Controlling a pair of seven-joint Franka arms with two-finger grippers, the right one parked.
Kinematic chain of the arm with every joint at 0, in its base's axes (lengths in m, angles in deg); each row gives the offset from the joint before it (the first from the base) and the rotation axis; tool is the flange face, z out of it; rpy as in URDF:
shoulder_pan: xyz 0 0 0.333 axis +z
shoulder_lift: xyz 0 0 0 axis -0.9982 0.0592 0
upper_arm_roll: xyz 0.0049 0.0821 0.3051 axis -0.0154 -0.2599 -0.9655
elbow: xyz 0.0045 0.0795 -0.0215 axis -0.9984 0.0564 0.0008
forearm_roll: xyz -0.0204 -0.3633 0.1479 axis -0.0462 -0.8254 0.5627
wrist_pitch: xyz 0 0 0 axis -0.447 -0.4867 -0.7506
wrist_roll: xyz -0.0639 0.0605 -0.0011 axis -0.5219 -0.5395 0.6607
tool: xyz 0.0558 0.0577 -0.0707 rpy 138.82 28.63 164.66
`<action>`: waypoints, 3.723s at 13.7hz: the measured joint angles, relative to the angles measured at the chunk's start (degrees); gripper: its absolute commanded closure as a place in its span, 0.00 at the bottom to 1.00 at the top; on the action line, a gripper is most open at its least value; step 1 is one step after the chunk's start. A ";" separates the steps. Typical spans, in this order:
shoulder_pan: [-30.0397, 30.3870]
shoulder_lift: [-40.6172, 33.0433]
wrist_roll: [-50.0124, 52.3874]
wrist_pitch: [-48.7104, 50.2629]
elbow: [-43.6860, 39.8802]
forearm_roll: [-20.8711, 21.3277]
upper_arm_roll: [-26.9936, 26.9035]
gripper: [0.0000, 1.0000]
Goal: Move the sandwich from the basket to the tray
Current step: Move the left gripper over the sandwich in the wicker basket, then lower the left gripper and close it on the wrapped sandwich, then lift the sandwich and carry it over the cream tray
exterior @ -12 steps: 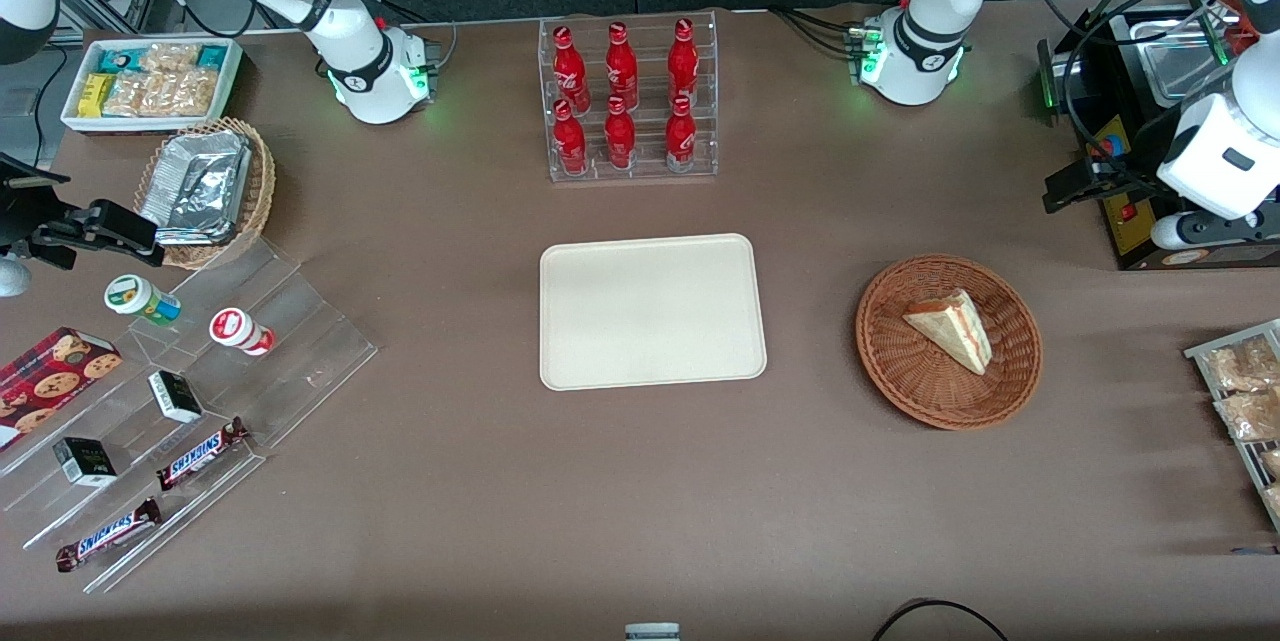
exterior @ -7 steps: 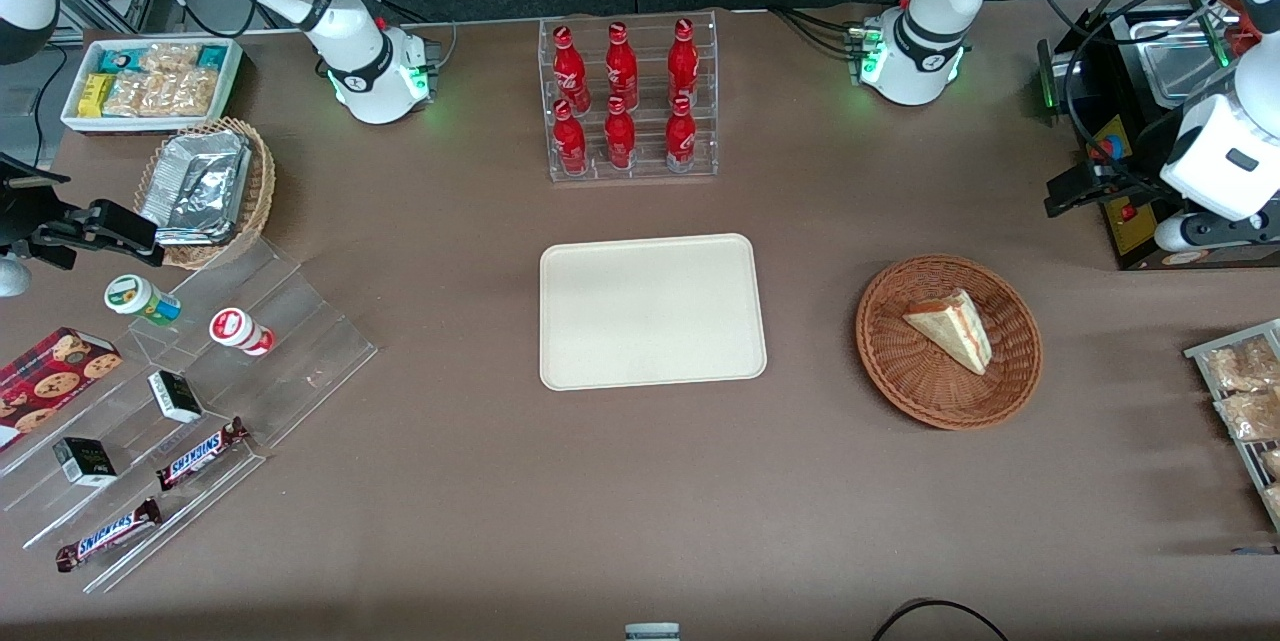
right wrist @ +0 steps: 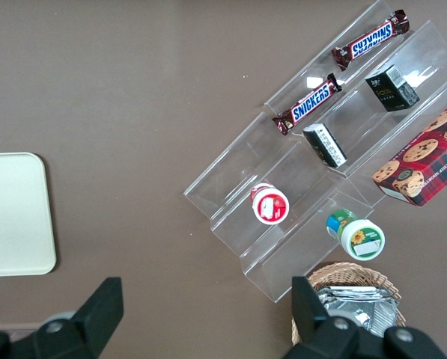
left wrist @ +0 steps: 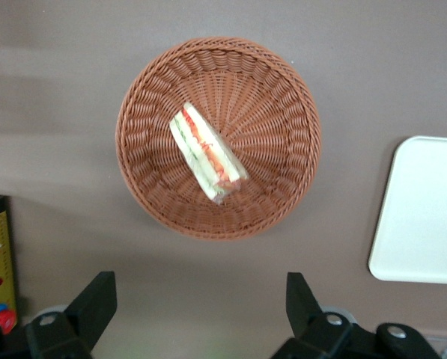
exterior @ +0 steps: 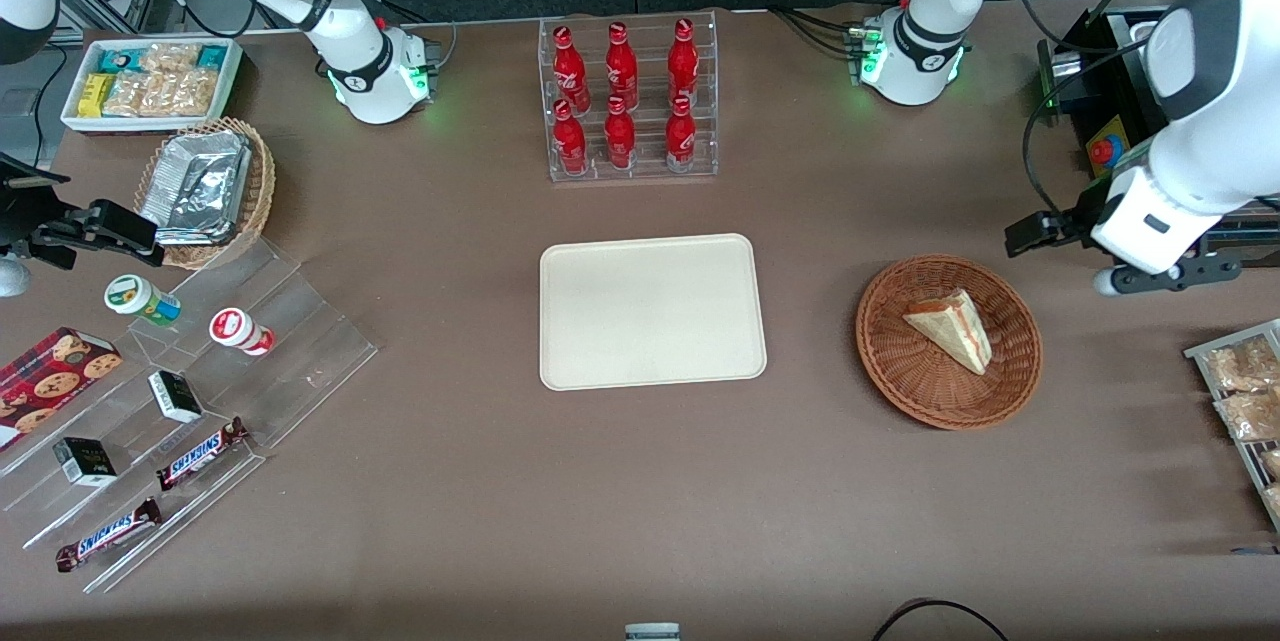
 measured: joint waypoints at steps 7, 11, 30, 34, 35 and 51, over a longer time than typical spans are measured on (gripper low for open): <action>0.01 0.62 9.11 -22.68 14.38 0.00 -0.01 0.00; 0.01 2.69 21.09 -29.86 17.62 0.00 0.00 0.00; -0.02 15.44 40.98 -38.50 19.77 0.00 1.29 0.49; -0.02 16.23 43.37 -38.60 19.88 0.00 1.29 1.00; -0.02 16.21 43.52 -38.53 19.88 0.00 1.29 1.00; -15.23 13.52 43.08 -11.28 -1.90 0.24 2.39 1.00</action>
